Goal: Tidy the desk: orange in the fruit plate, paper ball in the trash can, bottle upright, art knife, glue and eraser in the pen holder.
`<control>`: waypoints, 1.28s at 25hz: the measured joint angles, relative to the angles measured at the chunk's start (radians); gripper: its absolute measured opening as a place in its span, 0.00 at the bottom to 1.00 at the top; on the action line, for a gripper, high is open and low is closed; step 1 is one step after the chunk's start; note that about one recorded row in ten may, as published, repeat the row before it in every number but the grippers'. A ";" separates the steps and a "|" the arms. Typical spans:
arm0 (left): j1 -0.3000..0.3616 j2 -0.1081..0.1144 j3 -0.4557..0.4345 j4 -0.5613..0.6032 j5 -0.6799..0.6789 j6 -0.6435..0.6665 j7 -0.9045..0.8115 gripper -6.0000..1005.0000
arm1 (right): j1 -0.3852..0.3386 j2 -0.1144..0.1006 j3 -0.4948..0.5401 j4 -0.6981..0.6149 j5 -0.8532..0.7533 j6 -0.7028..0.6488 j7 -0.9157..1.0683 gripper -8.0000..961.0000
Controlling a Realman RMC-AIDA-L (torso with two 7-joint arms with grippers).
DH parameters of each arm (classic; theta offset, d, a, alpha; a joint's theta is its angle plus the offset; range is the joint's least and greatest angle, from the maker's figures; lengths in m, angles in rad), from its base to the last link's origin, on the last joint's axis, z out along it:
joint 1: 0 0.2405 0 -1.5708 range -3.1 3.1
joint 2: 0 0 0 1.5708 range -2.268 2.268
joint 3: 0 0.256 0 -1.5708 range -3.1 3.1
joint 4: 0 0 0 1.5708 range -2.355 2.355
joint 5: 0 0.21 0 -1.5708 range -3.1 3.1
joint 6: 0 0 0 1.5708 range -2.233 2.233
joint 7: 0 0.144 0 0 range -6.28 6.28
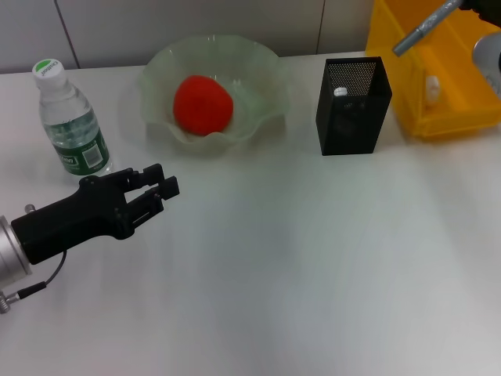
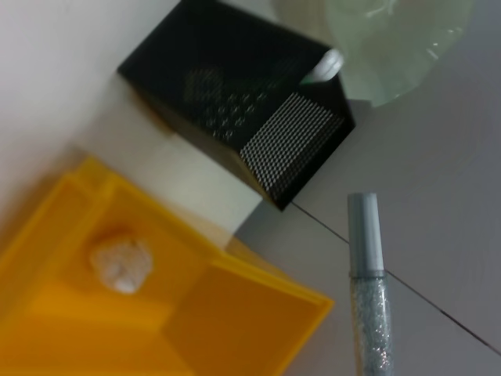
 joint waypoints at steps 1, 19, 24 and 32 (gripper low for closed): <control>0.001 0.000 0.000 0.000 0.000 0.000 0.001 0.37 | -0.002 0.000 -0.003 0.017 0.001 0.032 -0.027 0.15; 0.016 -0.004 -0.002 -0.015 -0.005 -0.001 0.024 0.37 | -0.012 0.002 -0.104 0.240 0.006 0.396 -0.287 0.15; 0.019 -0.005 -0.002 -0.028 -0.005 -0.001 0.032 0.37 | -0.008 0.001 -0.134 0.302 0.006 0.467 -0.325 0.15; 0.024 -0.005 -0.002 -0.063 -0.007 0.001 0.064 0.37 | -0.005 0.003 -0.163 0.346 0.001 0.495 -0.335 0.15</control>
